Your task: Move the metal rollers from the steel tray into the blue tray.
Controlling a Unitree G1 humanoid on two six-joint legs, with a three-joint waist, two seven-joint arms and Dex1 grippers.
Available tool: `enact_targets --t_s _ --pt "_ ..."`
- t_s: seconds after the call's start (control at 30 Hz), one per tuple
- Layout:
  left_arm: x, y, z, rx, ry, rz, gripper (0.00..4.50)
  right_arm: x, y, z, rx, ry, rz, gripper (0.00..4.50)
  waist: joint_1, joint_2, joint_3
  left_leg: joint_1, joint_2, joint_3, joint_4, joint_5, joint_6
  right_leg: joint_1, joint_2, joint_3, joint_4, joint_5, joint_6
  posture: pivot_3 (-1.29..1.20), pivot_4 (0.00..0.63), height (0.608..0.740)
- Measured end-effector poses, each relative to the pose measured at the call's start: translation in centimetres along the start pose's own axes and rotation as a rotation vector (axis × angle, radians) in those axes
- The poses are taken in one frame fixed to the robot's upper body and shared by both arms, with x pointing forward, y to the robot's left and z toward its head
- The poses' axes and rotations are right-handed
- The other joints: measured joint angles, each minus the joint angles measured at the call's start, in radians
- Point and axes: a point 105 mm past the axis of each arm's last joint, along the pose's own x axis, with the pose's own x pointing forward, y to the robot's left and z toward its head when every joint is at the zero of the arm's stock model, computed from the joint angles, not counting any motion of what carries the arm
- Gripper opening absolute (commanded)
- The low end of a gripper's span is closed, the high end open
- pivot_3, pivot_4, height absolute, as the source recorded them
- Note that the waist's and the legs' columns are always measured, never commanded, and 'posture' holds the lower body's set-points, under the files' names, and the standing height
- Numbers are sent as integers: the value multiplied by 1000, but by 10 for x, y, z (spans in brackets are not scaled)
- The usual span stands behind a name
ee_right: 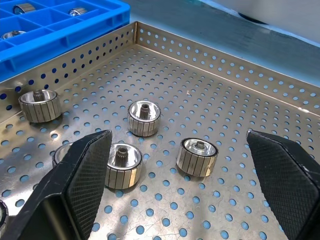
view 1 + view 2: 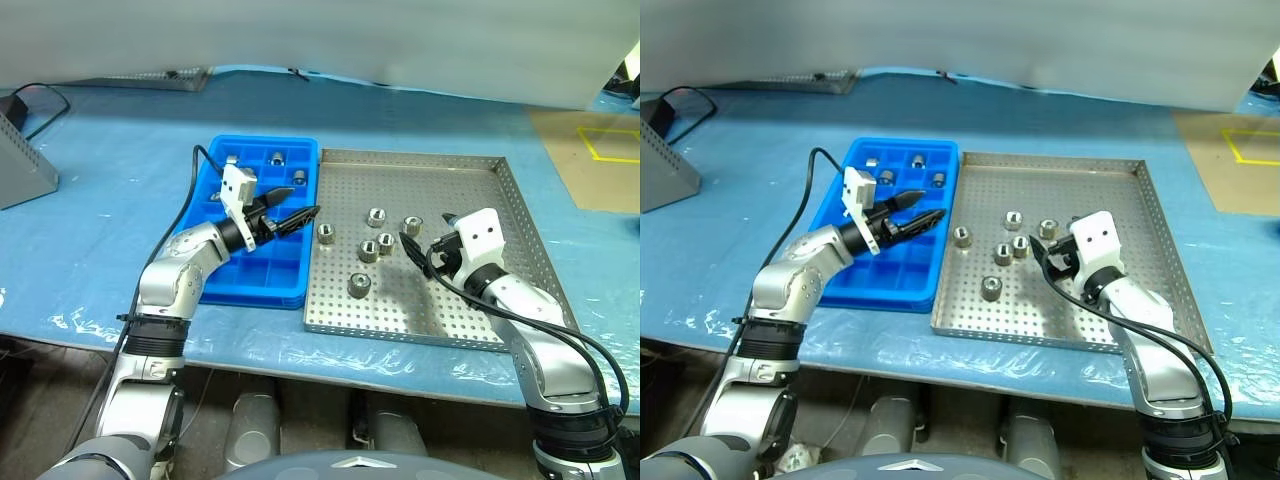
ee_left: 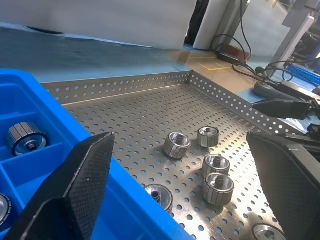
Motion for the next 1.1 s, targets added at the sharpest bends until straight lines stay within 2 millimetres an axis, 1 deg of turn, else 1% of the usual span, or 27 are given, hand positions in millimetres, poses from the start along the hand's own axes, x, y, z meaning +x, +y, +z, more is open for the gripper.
enact_targets --t_s 0.5,0.7,0.77,0.87,0.9,0.97,1.03,1.1 --pt "5 -10 11 -2 -1 -35 4485 -1 3 0 0 -2 6 4500 -1 0 0 0 0 0 0 0 0 0 0 0 0 0 1 92 150 740" --pt "10 -15 16 16 24 -111 4485 -1 2 0 1 -1 1 4500 -1 0 0 0 0 0 0 0 0 0 0 0 0 0 1 65 150 740" --pt "13 -18 22 37 34 -156 4485 -3 -3 0 5 -2 -16 4500 -1 0 0 0 0 0 0 0 0 0 0 0 0 0 0 41 150 740" --pt "18 -20 26 94 74 -231 4485 -8 -18 1 3 -5 -59 4500 -1 0 0 0 -1 0 0 0 -1 0 0 0 0 0 -1 6 150 740" --pt "18 -21 25 107 86 -257 4485 -10 -22 2 2 -6 -72 4500 -2 0 0 0 -1 0 0 0 -1 0 0 1 0 1 -2 -3 150 740" --pt "22 -28 18 117 135 -347 4485 -15 -27 0 4 0 -95 4500 -3 0 0 0 -1 0 0 1 -1 0 0 0 0 2 -3 -25 150 740" --pt "28 -37 6 98 192 -450 4485 -20 -26 -4 7 12 -99 4500 -3 0 0 0 -1 0 0 1 -1 0 0 0 0 2 -3 -44 150 740" --pt "35 -40 -1 97 234 -520 4485 -23 -24 -5 11 13 -102 4500 -5 0 0 0 -1 0 0 1 -1 0 0 0 0 2 -2 -65 150 740"
